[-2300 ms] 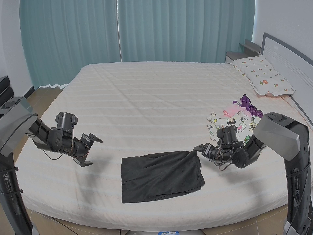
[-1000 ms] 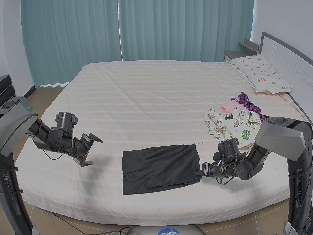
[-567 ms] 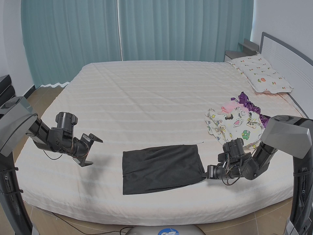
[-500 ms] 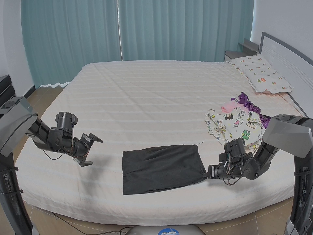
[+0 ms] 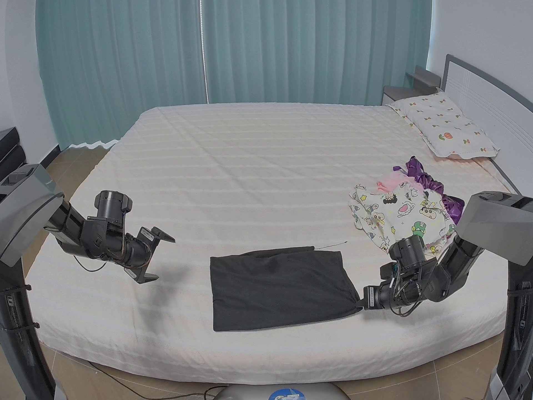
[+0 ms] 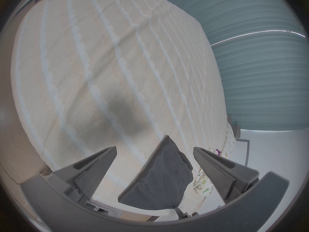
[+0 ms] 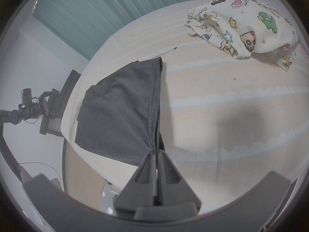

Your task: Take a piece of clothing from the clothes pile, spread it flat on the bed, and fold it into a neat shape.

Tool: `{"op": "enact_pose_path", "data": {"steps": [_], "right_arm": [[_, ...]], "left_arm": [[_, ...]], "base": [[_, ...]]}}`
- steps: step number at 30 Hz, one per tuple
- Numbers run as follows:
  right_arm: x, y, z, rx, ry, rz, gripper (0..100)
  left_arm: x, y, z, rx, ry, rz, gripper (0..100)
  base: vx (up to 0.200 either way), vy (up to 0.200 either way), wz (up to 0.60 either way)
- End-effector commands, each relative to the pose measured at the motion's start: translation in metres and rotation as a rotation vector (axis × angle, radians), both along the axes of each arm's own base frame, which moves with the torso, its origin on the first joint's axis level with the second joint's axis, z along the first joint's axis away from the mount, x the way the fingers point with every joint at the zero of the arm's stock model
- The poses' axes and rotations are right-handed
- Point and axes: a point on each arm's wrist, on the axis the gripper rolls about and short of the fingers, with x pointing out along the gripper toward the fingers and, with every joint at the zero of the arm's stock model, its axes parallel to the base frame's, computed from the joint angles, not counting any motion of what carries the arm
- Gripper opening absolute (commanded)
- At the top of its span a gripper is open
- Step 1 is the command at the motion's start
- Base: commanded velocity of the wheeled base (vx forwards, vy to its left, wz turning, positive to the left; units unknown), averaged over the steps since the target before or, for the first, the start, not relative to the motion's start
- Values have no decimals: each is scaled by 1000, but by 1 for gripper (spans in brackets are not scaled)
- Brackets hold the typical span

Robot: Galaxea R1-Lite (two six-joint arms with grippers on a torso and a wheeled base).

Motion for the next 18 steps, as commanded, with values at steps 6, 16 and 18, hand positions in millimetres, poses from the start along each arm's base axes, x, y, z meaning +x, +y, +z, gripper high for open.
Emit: {"op": "enact_pose_path", "data": {"steps": [6,16,18], "right_arm": [[4,3,7,27,-28,2,100],[74,33,13,304,-93,-257,100],[85,36,0,287,-128,-321,100]], "left_arm": [[0,0,0,0,1,0,100],[0,0,0,0,1,0,100],[0,0,0,1,1,1,100]], "base": [[0,0,0],[0,0,0],[0,0,0]]}}
